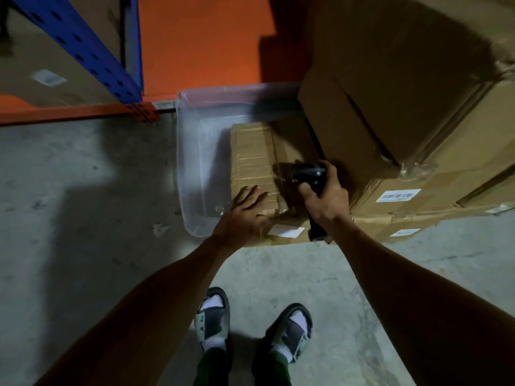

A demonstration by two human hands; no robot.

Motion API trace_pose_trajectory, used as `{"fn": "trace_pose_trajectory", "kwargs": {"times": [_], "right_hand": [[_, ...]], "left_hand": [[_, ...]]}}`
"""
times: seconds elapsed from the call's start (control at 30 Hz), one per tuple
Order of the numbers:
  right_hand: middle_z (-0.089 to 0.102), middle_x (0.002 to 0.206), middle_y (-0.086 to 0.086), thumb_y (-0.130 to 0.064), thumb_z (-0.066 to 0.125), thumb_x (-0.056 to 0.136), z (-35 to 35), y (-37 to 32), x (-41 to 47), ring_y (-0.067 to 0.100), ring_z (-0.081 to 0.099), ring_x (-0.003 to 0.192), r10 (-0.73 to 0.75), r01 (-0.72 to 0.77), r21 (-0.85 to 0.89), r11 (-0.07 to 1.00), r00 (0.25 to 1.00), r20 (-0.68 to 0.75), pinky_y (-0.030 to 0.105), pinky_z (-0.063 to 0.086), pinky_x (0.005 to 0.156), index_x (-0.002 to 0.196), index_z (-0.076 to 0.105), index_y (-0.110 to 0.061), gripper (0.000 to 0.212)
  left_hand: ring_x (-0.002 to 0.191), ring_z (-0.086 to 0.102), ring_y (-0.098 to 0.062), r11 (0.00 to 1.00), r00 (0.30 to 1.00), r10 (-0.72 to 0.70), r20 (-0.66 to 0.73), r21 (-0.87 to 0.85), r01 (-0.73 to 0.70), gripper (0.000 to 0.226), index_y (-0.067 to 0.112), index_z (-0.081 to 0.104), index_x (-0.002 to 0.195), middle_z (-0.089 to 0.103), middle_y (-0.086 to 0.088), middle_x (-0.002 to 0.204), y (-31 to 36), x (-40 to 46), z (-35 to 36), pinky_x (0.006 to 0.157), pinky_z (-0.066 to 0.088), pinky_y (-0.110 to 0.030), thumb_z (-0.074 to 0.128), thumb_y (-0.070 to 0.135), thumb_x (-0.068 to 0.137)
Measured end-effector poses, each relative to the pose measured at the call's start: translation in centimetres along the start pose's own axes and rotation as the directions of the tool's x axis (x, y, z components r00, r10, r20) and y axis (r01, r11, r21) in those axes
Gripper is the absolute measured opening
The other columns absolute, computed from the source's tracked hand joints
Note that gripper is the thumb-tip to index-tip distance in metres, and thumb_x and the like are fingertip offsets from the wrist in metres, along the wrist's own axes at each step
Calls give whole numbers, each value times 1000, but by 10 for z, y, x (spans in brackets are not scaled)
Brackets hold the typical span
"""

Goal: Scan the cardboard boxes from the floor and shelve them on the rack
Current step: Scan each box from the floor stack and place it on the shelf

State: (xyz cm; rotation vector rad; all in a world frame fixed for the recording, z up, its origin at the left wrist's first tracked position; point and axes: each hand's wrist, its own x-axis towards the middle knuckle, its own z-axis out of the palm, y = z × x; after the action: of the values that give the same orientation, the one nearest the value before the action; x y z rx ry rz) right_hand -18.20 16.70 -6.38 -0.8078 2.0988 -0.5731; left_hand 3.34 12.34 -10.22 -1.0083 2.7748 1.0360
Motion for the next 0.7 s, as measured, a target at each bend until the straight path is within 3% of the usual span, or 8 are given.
{"fn": "trace_pose_trajectory", "kwargs": {"times": [0.13,0.27,0.33,0.43,0.53,0.6,0.67,0.7], "right_hand": [[58,111,-23,-27,65,98,-11,-6,-31,4,62,102,-54,62,188,980,997,-48,30,49,96,150,36,-46,63],[53,125,-29,-11,63,98,-22,-24,-46,8,61,118,-136,156,329,931,987,-84,28,50,100,151,37,-46,69],[53,121,-30,-9,63,99,-24,-35,-45,-1,66,108,-172,187,346,919,982,-75,24,56,91,152,35,-45,71],[55,112,-30,-14,63,101,-18,-48,-41,-22,61,94,-180,187,342,921,982,-53,11,52,72,154,30,-46,70],[53,107,-32,-33,67,101,-8,-61,-43,-20,61,87,-169,174,344,923,985,-45,2,45,67,152,28,-46,65],[54,110,-26,-51,64,99,-3,-67,-52,-2,65,95,-169,177,327,928,984,-51,13,54,79,144,28,-51,58],[59,111,-16,-59,60,97,1,-73,-59,17,69,103,-164,180,300,937,983,-78,39,62,89,137,28,-53,51],[61,114,-10,-59,59,98,4,-76,-63,23,68,107,-162,181,278,943,983,-91,46,60,93,137,29,-49,50]], "left_hand": [[150,25,-24,972,981,-183,-72,-164,169,48,25,44,150,37,-3,159,-6,21,-32,116,33,-48,51,27,102],[136,48,-27,978,941,-184,-285,-153,144,41,22,58,140,54,-5,146,-26,59,-77,110,43,-47,57,13,100],[138,46,-29,968,914,-227,-337,-178,175,43,18,63,134,50,-10,149,-34,79,-92,116,38,-45,57,-2,96],[150,23,-34,961,926,-273,-261,-108,253,52,25,54,142,31,-15,160,-38,99,-103,124,20,-46,48,-4,98],[153,-13,-27,962,962,-273,-10,28,273,72,37,16,158,-8,-8,168,-49,99,-110,124,7,-54,54,36,96],[149,-29,-29,947,955,-260,142,232,223,112,35,-10,158,-30,-7,162,-51,94,-112,122,-2,-56,68,59,81],[147,-31,-32,924,950,-260,172,328,193,129,32,-19,156,-36,-10,160,-46,93,-115,120,-3,-55,78,57,75],[148,-29,-33,921,951,-266,157,332,203,128,31,-19,156,-35,-11,160,-43,92,-114,122,0,-56,80,49,77]]}}
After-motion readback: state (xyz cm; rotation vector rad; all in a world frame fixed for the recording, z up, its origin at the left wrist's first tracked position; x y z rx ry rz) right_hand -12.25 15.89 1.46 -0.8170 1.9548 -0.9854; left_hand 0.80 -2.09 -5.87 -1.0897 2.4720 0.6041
